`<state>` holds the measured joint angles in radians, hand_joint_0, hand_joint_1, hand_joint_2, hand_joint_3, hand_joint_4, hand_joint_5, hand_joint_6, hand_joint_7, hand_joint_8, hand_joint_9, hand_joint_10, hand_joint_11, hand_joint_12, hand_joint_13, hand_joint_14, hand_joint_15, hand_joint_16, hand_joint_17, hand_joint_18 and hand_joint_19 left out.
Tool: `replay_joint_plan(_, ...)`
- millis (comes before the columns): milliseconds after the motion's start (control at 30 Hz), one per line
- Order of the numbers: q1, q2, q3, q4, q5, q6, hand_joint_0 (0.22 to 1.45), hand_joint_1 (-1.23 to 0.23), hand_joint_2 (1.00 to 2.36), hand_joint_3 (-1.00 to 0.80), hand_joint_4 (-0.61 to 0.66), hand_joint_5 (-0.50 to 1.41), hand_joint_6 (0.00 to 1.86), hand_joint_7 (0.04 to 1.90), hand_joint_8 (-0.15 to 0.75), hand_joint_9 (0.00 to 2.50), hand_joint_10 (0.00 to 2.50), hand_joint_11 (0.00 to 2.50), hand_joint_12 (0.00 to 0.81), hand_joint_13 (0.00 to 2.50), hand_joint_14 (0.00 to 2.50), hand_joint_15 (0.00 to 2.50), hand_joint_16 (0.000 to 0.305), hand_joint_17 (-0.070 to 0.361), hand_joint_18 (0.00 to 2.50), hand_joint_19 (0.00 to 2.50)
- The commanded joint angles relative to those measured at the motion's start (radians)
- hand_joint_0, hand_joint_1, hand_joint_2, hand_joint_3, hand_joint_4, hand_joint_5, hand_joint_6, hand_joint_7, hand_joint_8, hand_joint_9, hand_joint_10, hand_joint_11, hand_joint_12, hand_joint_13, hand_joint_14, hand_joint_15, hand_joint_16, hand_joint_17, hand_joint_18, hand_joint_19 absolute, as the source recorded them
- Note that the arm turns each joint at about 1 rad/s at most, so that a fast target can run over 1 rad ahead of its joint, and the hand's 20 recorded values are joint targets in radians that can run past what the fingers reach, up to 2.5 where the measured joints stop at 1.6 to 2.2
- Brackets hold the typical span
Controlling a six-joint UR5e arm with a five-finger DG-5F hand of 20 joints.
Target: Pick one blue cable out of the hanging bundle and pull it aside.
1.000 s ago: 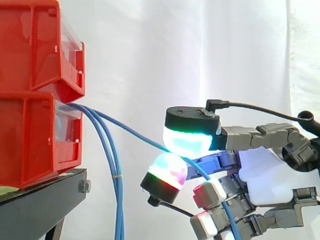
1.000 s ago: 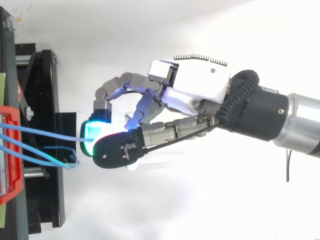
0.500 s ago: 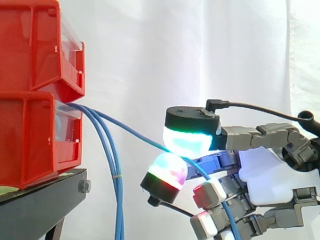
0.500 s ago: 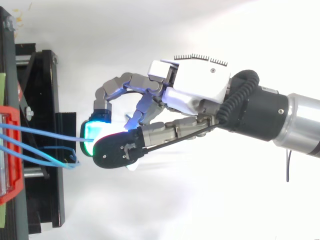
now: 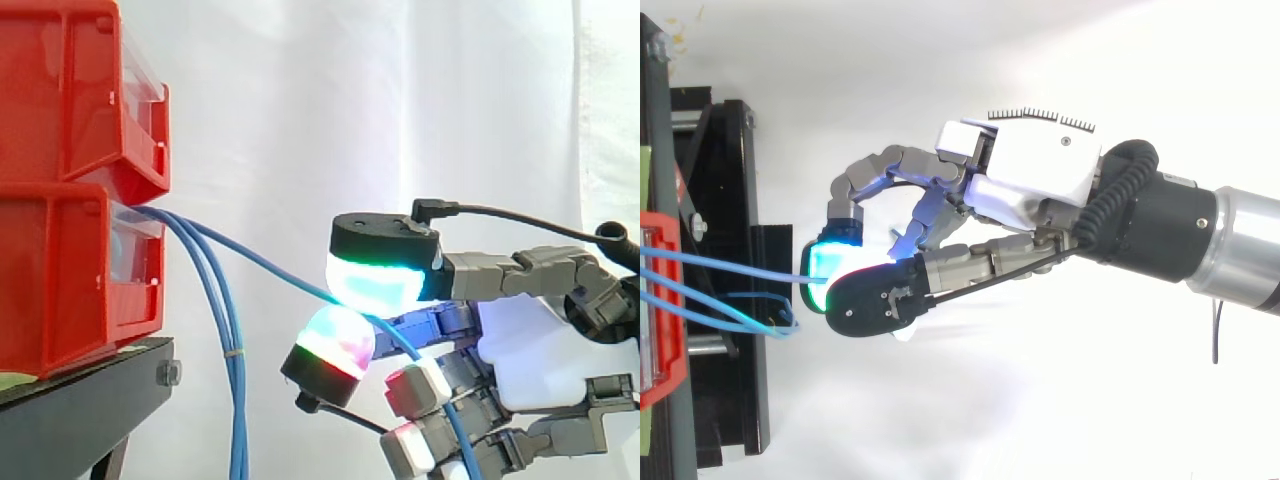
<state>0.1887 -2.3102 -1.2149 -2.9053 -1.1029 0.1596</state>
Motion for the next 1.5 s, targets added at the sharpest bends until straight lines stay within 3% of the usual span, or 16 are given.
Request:
replay_joint_plan(0,0.000,0.000,0.000,0.000,0.000,0.000,0.66,-0.78,1.02,0.10,-0.13,-0.13,0.96,1.24,0.353,1.23,0.02,0.80,0.418,1.04,0.02,0.71,0.054,0.122,0.98,0.80)
replay_joint_plan(1467,0.000,0.000,0.000,0.000,0.000,0.000,0.66,-0.78,1.02,0.10,-0.13,-0.13,0.96,1.24,0.350,1.23,0.02,0.80,0.414,1.04,0.02,0.71,0.054,0.121,0.97,0.81)
